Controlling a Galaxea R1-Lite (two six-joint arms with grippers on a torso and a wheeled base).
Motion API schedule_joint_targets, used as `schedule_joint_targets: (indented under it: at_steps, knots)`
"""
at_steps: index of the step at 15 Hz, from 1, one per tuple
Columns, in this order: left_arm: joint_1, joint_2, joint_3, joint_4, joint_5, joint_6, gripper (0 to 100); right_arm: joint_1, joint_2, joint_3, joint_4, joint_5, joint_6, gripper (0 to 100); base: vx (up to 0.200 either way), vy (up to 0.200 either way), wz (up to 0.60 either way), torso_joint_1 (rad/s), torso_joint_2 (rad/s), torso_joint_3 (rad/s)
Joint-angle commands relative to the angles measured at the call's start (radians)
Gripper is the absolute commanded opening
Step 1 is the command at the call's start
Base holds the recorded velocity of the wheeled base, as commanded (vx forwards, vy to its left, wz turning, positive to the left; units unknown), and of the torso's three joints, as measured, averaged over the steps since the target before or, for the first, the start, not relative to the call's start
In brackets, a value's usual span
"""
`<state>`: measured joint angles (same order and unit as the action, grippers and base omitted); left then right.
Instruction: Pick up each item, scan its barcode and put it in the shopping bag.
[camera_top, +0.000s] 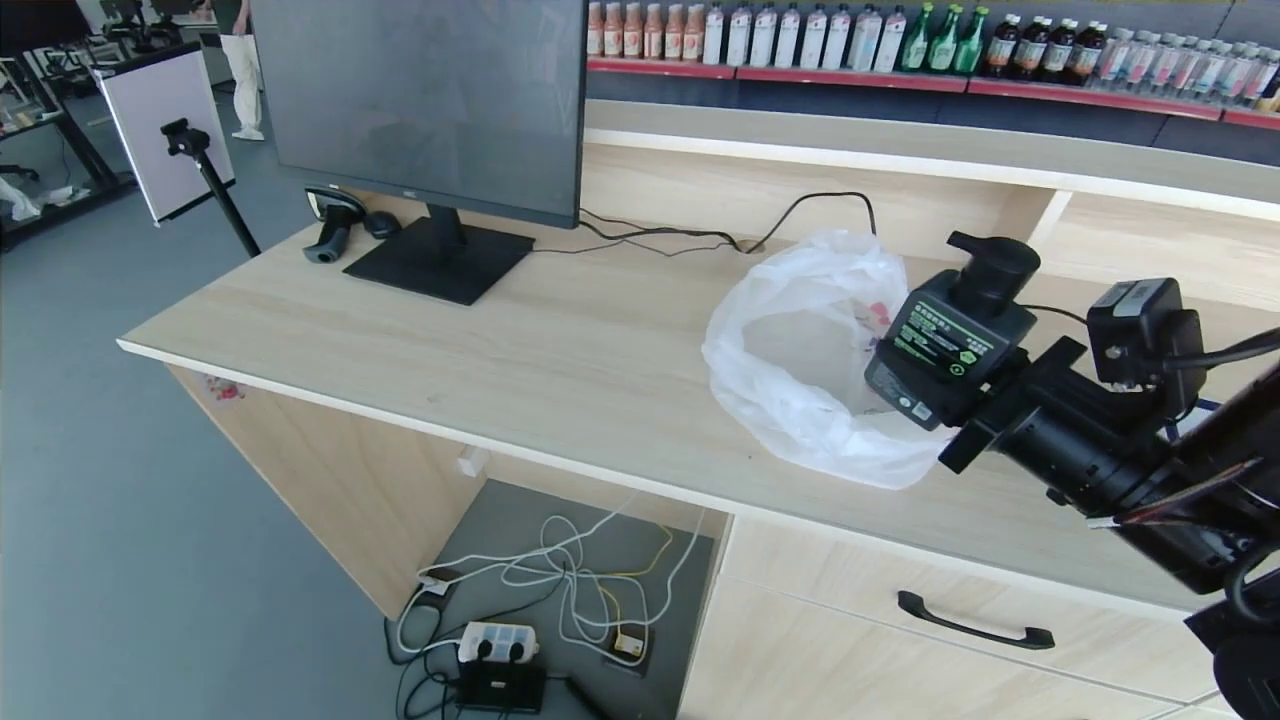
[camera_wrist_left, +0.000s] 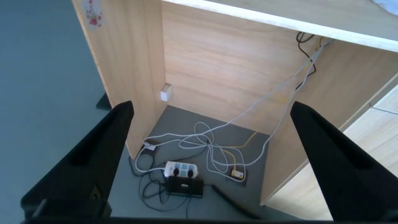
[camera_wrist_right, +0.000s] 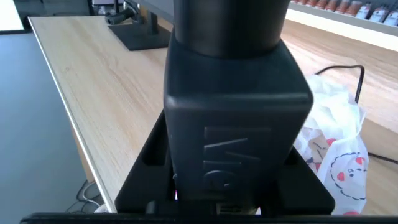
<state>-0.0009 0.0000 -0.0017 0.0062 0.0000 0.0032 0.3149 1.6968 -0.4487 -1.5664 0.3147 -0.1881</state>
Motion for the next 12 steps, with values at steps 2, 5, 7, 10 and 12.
schedule_joint_targets:
  at_steps: [2, 5, 7, 10, 12]
  knots:
    - [-0.001, 0.000, 0.000, 0.000, 0.000, 0.000, 100, 0.001, 0.064, -0.067, -0.004, 0.001, 0.007, 0, 0.000, 0.000, 0.00, 0.000, 0.00, 0.000]
    - [-0.001, 0.000, 0.000, 0.000, 0.000, 0.000, 100, 0.055, 0.147, -0.257, -0.004, -0.012, 0.010, 0, 0.000, 0.000, 0.00, 0.000, 0.00, 0.000]
    - [-0.001, 0.000, 0.000, 0.000, -0.002, 0.000, 100, 0.053, 0.195, -0.266, -0.004, -0.034, 0.030, 0, 0.000, 0.000, 0.00, 0.000, 0.00, 0.000]
    - [0.001, 0.000, 0.000, 0.000, -0.002, 0.000, 100, 0.035, 0.251, -0.308, -0.004, -0.035, 0.079, 0, 0.000, 0.000, 0.00, 0.000, 0.00, 0.000]
    - [-0.001, 0.000, 0.000, -0.002, 0.000, 0.000, 100, 0.035, 0.299, -0.367, -0.004, -0.035, 0.136, 0, 0.000, 0.000, 0.00, 0.000, 0.00, 0.000]
